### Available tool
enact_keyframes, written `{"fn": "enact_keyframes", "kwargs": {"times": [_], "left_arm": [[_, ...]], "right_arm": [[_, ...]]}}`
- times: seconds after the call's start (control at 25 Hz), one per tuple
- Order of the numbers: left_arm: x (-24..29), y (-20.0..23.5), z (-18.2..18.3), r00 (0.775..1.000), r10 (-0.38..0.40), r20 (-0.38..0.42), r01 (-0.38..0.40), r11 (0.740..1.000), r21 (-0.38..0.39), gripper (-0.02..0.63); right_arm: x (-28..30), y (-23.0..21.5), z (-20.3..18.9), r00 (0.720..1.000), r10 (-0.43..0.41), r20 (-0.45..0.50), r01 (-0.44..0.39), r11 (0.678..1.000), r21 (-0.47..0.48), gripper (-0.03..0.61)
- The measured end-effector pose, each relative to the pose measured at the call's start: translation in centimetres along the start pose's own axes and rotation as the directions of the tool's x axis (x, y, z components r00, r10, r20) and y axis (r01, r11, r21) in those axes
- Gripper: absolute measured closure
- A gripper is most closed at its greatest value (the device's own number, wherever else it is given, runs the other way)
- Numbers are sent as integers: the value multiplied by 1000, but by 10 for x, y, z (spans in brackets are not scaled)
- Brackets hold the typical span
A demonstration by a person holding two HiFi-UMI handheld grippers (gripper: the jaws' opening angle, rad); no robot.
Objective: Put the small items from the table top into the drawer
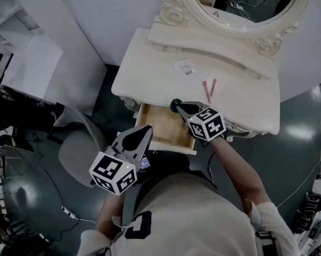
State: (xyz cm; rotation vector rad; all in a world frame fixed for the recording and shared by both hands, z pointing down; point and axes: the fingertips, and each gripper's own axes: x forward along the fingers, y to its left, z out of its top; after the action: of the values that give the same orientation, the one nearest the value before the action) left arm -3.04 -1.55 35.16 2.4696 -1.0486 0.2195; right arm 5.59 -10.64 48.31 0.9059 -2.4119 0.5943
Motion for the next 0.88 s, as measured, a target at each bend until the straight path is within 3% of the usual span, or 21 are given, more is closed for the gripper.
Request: {"fn": "enact_keyframes", "kwargs": {"times": [0.4,0.88], "left_arm": [[0,-4,-5,1000,2,-5,-2,1000,-6,558],[-8,4,-11,1000,10,-2,-10,1000,-26,558]], "right_arm": [[0,6,-13,999,18,-26,-18,1000,-9,551],[11,2,-39,996,-20,-91,19,1000,-15,551]]}}
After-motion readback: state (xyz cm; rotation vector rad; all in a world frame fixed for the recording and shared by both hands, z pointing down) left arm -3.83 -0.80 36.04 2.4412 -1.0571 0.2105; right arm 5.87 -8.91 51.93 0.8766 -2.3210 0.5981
